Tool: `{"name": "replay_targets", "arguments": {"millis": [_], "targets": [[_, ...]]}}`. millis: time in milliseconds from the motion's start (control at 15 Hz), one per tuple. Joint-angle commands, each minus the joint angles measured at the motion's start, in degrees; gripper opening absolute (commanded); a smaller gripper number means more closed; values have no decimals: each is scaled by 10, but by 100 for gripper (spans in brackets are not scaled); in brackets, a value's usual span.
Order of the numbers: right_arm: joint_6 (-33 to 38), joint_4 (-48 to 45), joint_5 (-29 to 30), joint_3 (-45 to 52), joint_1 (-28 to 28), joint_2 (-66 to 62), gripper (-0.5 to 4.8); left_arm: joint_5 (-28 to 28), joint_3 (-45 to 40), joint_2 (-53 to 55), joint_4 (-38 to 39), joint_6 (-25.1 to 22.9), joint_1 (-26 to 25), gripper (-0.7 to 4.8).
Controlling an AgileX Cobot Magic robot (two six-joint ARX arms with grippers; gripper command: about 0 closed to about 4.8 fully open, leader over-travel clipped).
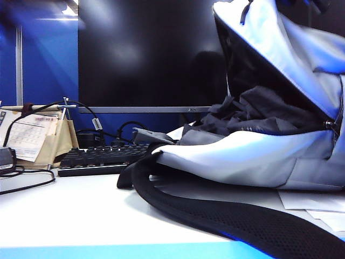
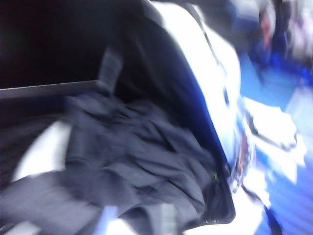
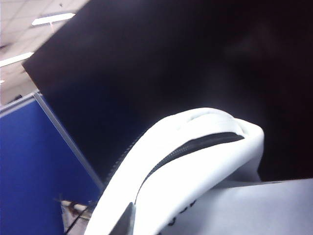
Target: Take the gray clothes out of the backpack.
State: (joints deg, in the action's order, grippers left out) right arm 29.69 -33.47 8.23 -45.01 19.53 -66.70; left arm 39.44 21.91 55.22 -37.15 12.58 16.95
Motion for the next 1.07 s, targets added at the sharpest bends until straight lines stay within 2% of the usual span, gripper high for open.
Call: {"name": "replay_targets", "arguments": {"millis": [67, 134, 334, 468, 668, 936, 1003, 1069], "targets": [[31, -42, 52, -10, 1, 10, -5, -81, 59, 241, -132, -136, 125, 352], [51, -42, 65, -10, 2, 10, -5, -109, 100, 313, -140, -152, 155, 479], [53, -37, 104, -10, -4, 11, -5, -152, 253, 458, -161, -150, 209, 479], [77, -37, 110, -10, -4, 11, -5, -132, 357, 530, -145, -153, 230, 479], [83, -37, 123, -10, -4, 13, -5, -123, 480, 627, -85, -154, 236, 479], [95, -37, 138, -10, -4, 13, -5, -128, 583, 728, -42, -156, 240, 479], [98, -38, 138, -10, -4, 13, -5, -129, 610, 747, 3, -160, 242, 438], [98, -41, 138, -10, -4, 13, -5, -130, 631, 759, 54, -178, 243, -37]]}}
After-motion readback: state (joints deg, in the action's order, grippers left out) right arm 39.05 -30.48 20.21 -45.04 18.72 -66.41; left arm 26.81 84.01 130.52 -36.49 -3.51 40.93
